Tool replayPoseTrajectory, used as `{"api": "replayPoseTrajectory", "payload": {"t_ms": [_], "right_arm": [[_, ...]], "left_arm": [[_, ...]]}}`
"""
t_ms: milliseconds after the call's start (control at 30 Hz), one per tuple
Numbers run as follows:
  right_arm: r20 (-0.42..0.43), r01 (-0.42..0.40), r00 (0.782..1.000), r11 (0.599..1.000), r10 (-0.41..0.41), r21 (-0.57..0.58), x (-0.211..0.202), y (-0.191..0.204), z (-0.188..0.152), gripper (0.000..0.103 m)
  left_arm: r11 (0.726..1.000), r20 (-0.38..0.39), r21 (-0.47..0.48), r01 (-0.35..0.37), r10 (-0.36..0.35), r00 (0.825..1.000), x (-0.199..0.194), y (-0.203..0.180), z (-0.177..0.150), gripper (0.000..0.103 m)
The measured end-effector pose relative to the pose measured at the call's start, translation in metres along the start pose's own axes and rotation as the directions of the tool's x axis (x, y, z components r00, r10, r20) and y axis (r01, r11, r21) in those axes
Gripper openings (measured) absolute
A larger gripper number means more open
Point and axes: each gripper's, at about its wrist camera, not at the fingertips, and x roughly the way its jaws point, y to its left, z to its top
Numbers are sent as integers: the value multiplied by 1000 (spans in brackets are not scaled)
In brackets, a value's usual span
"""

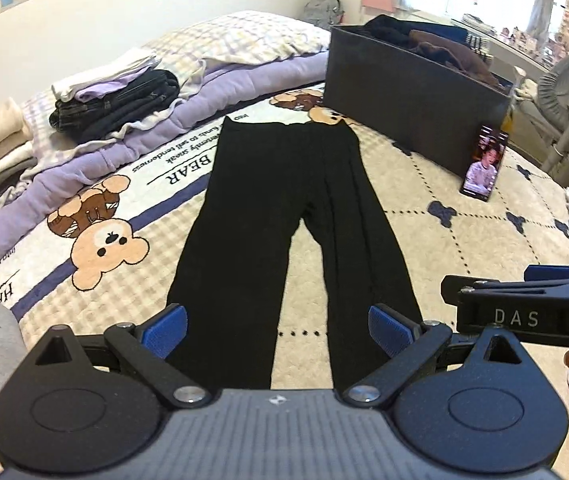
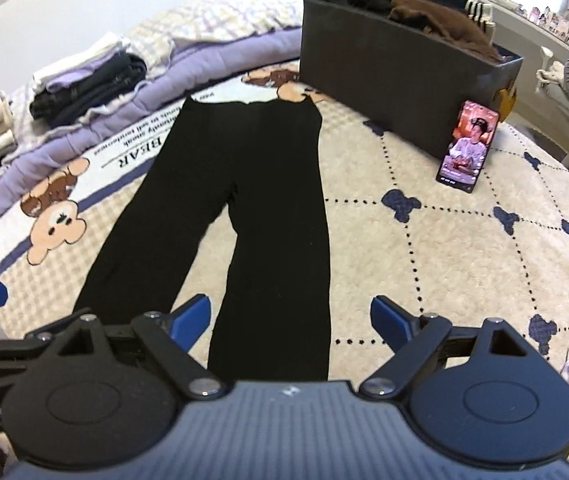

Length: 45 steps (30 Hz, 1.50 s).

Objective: Fold clothes

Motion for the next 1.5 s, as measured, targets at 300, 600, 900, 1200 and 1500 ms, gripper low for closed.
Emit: {"api": "replayPoseTrajectory", "payload": {"t_ms": [300,600,900,1200,1500], "right_arm": [[-12,-61,998,998,60,-11,-8,-18,-38,93],[-163,-155,975,988,153,0,39,-47,-116,71],[-296,-221,929,974,223,40,74,-63,-147,60],[-395,-255,889,967,231,-7,76,-49,-142,61],[-415,-388,862,906,292,-169,33,-21,-166,60]], "left_arm": [[997,-124,-67,42,-50,991,25,6,-44,98],[971,-170,-79,227,-238,956,63,12,-99,94],[881,-391,94,463,-395,831,105,19,-142,63],[826,-667,272,493,-207,716,89,55,-166,48],[895,-525,183,406,-260,810,90,29,-150,55]]}}
